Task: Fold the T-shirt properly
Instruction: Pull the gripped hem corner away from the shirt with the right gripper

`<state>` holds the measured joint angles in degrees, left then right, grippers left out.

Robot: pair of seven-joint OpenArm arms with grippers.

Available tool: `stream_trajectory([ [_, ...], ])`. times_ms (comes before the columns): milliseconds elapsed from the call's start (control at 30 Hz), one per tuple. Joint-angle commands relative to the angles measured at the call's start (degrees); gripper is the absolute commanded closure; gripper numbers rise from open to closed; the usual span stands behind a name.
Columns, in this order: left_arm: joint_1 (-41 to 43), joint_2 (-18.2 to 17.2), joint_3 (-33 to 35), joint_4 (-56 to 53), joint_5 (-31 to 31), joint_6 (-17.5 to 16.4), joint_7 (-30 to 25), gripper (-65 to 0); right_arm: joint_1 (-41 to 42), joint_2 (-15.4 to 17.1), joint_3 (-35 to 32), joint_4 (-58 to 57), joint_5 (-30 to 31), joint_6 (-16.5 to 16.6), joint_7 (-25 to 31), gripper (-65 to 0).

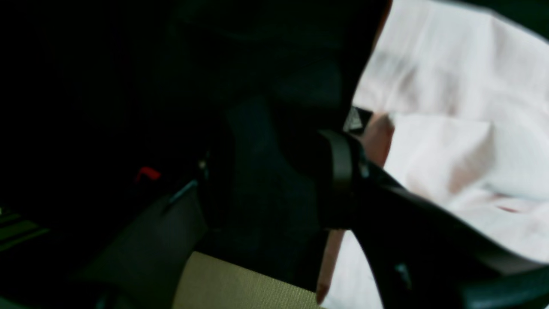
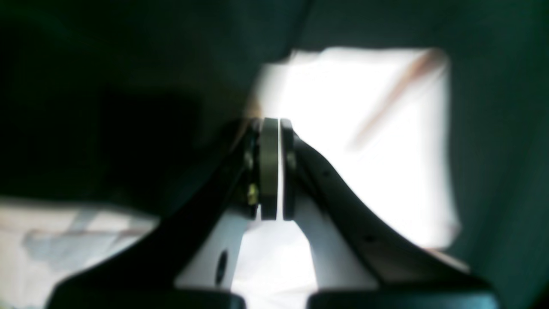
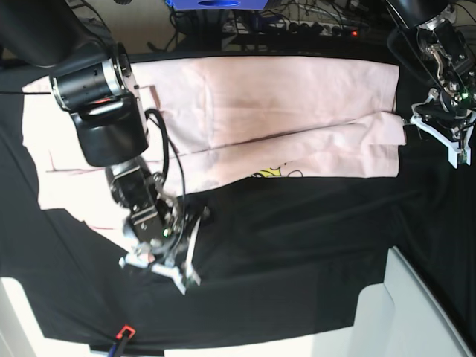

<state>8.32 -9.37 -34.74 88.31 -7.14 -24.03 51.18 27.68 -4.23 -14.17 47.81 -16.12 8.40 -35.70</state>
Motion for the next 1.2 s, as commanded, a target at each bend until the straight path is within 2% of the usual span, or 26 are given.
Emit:
stream_trajectory([
  [0,-0.4,-0.8,-0.1,1.0,-0.1,0.3,-0.8,-29.7,1.8,0.0,0.0,3.0,0.0,-0.2,-0.2,-0.1],
  [133,-0.4,-0.8,-0.1,0.9,-0.1,0.3,-0.8,-29.7,1.1,0.1,0.0,8.1,0.0,-0.2,-4.3,-0.1],
  [267,-0.4,-0.6,-0.1,1.0,-0.1,0.3,-0.8,-29.7,1.1,0.1,0.2,8.4,0.0,-0.2,-4.7,-1.6],
  [300,-0.4,-0.6,-0.1,1.0,-0.1,0.3,-0.8,-29.7,1.1,0.1,0.3,8.3,0.0,-0.2,-4.7,-3.9],
  [333,-0.4,-0.6,-0.1,1.0,-0.1,0.3,-0.8,-29.7,1.1,0.1,0.3,8.3,0.0,-0.2,-4.6,-6.7],
  [500,-0.4,-0.4,-0.1,1.3,-0.1,0.3,-0.8,-29.7,1.4,-0.3,0.2,5.2,0.0,-0.3,-4.6,-34.0],
  [567,-0.3,-0.4,-0.1,1.3,-0.1,0.3,-0.8,-29.7,1.5,-0.3,0.2,2.2,0.0,-0.3,-3.6,-40.5],
  [833,-0.3,-0.4,-0.1,1.3,-0.1,0.3,-0.8,-29.7,1.5,-0.4,0.1,-8.6,0.0,-0.4,4.4,-40.6],
  [1167,0.9,-0.7,-0.1,1.4,-0.1,0.3,-0.8,-29.7,1.5,0.3,0.2,-8.6,-0.1,-0.4,5.0,-40.6],
])
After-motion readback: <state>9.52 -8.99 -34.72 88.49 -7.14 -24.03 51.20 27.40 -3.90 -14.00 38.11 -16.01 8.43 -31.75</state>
